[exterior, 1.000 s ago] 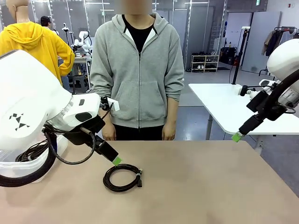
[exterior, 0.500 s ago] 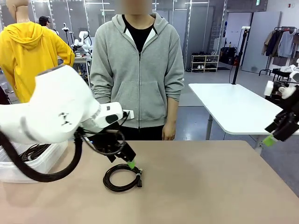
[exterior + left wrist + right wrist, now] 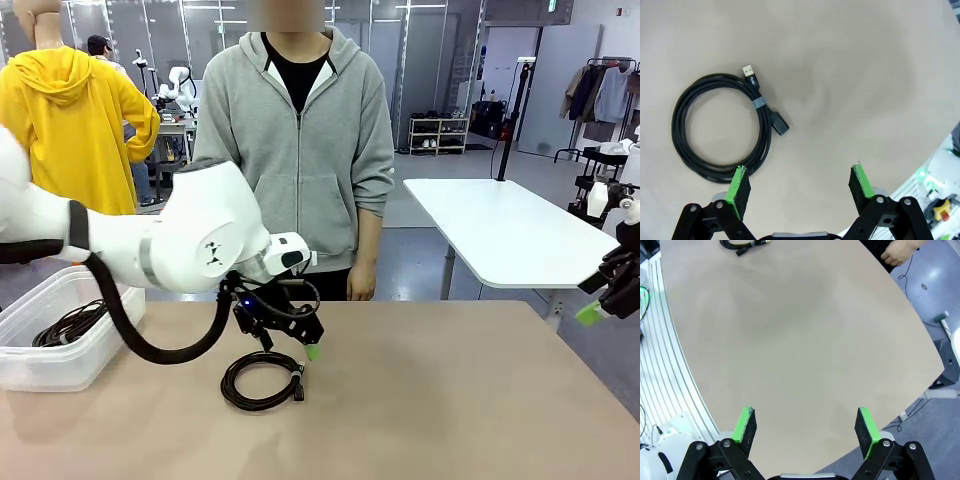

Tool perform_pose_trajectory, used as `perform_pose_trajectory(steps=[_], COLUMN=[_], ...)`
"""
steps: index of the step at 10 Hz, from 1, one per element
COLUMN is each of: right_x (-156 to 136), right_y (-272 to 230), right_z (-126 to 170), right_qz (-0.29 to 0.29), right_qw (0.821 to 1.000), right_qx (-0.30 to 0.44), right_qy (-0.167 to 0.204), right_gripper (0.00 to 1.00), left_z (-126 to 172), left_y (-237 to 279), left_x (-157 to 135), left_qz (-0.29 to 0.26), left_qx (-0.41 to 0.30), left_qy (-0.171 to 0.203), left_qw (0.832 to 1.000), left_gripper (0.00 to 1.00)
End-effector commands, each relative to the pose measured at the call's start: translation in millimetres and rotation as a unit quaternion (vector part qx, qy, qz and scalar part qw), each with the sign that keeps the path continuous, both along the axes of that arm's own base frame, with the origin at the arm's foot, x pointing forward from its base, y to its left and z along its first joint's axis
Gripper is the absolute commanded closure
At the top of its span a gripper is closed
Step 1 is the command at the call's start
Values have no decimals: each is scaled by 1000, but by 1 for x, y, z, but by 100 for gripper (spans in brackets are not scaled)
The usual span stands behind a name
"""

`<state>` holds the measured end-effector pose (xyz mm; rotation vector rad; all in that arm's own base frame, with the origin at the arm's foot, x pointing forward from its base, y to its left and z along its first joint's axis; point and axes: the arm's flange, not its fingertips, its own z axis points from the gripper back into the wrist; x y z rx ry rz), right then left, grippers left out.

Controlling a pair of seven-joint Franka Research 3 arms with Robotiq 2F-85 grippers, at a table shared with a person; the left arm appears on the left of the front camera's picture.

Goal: Organize and store the cables.
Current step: Place the USB Extension Cable into the Organizing box.

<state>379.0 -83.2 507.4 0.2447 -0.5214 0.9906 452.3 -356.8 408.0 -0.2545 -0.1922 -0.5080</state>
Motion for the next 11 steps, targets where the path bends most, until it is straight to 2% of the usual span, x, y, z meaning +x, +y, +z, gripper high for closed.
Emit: perform_pose_trajectory(steps=[1, 3, 5, 11], right_x=[6, 6, 6, 6], right_y=[4, 4, 4, 4], right_z=[4, 4, 4, 4], right_qz=[-3, -3, -3, -3], right_qw=[1000, 1000, 1000, 1000], right_qx=[-11, -11, -11, -11], right_qy=[10, 10, 10, 10], right_gripper=[0, 0, 0, 0], left_z=[-3, -24, -49, -87], left_y=[-24, -37, -45, -41], left_x=[21, 37, 49, 71], left_qz=[17, 48, 55, 131], left_qx=[17, 58, 85, 98], left_qy=[18, 28, 35, 37], left_qw=[1000, 997, 994, 986], left_gripper=[0, 0, 0, 0])
